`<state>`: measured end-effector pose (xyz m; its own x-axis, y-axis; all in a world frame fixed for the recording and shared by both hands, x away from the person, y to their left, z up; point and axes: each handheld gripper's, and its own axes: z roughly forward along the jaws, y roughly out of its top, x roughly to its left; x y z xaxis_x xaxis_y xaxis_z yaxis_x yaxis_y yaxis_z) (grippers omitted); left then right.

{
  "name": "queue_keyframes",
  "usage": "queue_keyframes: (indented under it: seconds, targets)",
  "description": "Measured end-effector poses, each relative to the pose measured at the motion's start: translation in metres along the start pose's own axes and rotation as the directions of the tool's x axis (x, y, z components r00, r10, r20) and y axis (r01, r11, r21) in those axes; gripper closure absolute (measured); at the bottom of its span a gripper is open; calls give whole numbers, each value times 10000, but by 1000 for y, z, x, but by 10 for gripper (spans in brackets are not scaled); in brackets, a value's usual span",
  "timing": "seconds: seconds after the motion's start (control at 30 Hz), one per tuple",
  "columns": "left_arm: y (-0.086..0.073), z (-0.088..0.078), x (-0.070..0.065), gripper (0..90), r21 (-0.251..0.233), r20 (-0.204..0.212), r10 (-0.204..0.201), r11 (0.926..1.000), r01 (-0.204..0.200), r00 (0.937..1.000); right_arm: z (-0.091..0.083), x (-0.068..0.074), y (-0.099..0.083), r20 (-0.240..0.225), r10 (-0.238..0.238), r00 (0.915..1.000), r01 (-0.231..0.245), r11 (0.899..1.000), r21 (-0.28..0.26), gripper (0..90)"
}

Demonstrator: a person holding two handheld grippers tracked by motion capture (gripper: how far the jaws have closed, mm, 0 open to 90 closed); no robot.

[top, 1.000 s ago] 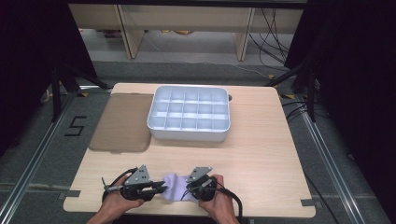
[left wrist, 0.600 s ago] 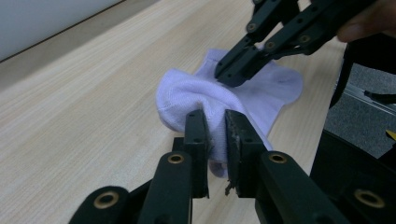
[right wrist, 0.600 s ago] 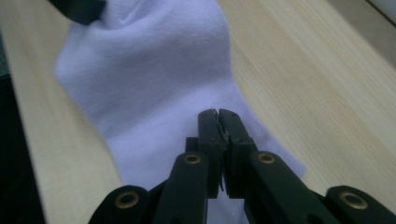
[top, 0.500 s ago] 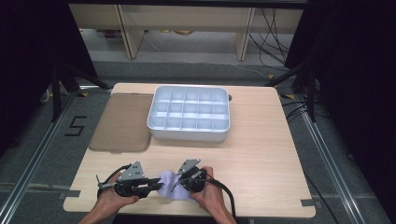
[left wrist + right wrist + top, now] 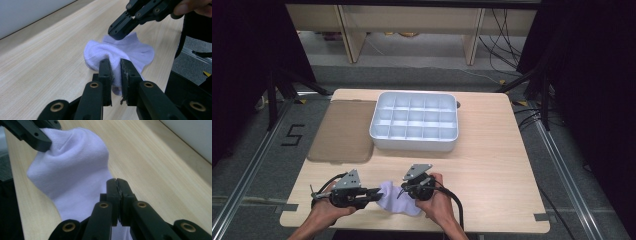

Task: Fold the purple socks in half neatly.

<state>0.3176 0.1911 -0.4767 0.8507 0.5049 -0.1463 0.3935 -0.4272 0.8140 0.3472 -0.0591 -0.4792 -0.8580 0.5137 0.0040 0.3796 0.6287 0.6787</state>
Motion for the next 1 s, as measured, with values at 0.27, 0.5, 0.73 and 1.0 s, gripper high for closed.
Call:
queue_keyframes:
  seconds: [0.27,0.5,0.73,1.0]
  targets:
    - [2,-1,-4,794,-85,-92,-75,9999,75,9999,38,17,1,-872,-154,9961,197,9986,491,895]
    - [1,-3,-2,796,-149,-74,-98,9998,97,9999,31,13,2,-819,-43,9966,73,9993,362,886]
    - [2,-6,-4,799,-308,-109,-102,9995,99,9999,-9,-1,-18,-149,179,9997,-174,9993,337,887]
    - [10,1,-9,801,-311,-42,-9,9995,8,10000,-1,-2,-33,-204,467,9987,-449,9959,786,896]
